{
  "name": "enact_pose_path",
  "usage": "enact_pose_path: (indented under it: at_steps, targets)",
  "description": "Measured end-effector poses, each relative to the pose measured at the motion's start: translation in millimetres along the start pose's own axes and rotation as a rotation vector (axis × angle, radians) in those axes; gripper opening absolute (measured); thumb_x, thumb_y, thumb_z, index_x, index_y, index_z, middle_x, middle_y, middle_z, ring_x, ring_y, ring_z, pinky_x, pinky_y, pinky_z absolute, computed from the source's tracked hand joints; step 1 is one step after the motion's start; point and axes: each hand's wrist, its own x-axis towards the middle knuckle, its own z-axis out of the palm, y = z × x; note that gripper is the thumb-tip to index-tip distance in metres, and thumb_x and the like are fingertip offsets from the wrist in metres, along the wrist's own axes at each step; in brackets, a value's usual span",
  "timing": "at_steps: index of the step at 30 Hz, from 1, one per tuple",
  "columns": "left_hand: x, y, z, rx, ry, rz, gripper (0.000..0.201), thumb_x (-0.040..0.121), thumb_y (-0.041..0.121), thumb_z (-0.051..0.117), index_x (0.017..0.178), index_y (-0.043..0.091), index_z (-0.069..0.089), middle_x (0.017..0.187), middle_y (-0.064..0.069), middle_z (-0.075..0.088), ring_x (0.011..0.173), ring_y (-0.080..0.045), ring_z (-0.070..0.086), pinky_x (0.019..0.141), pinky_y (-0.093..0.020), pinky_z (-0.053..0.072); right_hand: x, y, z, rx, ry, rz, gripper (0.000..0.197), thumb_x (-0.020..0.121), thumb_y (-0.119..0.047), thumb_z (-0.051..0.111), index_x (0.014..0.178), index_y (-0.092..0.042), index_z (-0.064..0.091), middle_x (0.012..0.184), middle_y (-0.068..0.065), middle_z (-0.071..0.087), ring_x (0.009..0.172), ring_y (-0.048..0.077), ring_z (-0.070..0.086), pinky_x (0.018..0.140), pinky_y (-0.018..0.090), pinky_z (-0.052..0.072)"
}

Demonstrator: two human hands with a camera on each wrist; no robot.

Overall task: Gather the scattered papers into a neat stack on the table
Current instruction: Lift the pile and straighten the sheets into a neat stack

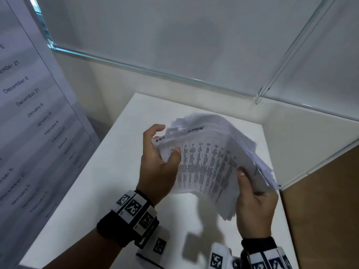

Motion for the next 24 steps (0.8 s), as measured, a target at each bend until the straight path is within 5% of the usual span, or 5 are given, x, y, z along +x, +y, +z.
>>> enact_pose_path:
  at_steps: [3,6,14,18,24]
  targets:
    - [-2,-8,-10,-0.035,-0.051,-0.101,0.070,0.079,0.002,0.062,0.131,0.041,0.037,0.111,-0.014,0.063,0.100,-0.031,0.068,0.088,-0.051,0.057,6,10,-9,-0.053,-0.072,-0.006,0.018,0.085,-0.004,0.072,0.096,-0.018,0.072,0.085,-0.010,0.076,0.081,0.003,0.069,0.076,0.020,0.056]
    - [-10,-32,-10,0.021,-0.152,-0.250,0.074,0.083,-0.004,0.058,0.133,0.046,0.034,0.112,-0.016,0.062,0.085,-0.035,0.070,0.078,-0.057,0.059,5,45,-19,-0.100,-0.133,0.159,0.020,0.082,0.000,0.076,0.091,-0.017,0.072,0.082,-0.006,0.075,0.076,0.009,0.068,0.071,0.017,0.054]
    - [-4,-29,14,0.052,0.001,-0.123,0.052,0.084,-0.009,0.052,0.118,0.029,0.041,0.090,0.008,0.064,0.071,-0.005,0.062,0.067,-0.025,0.055,17,49,-14,-0.021,-0.029,0.215,0.019,0.087,0.002,0.070,0.105,0.010,0.070,0.090,0.015,0.077,0.082,0.024,0.072,0.082,0.037,0.058]
    - [2,-25,5,-0.133,-0.053,-0.192,0.060,0.083,-0.006,0.049,0.129,0.031,0.037,0.088,-0.006,0.066,0.068,-0.013,0.062,0.063,-0.025,0.052,23,44,-30,0.056,-0.022,0.150,0.027,0.084,0.006,0.068,0.109,0.000,0.065,0.091,0.006,0.069,0.081,0.010,0.065,0.075,0.016,0.054]
    - [-12,-53,19,0.068,-0.113,-0.282,0.052,0.085,-0.004,0.052,0.117,0.037,0.047,0.093,-0.013,0.067,0.062,-0.020,0.053,0.056,-0.037,0.045,17,59,-10,-0.120,-0.110,0.208,0.020,0.085,0.008,0.070,0.095,-0.010,0.068,0.088,0.007,0.072,0.078,0.012,0.066,0.073,0.019,0.052]
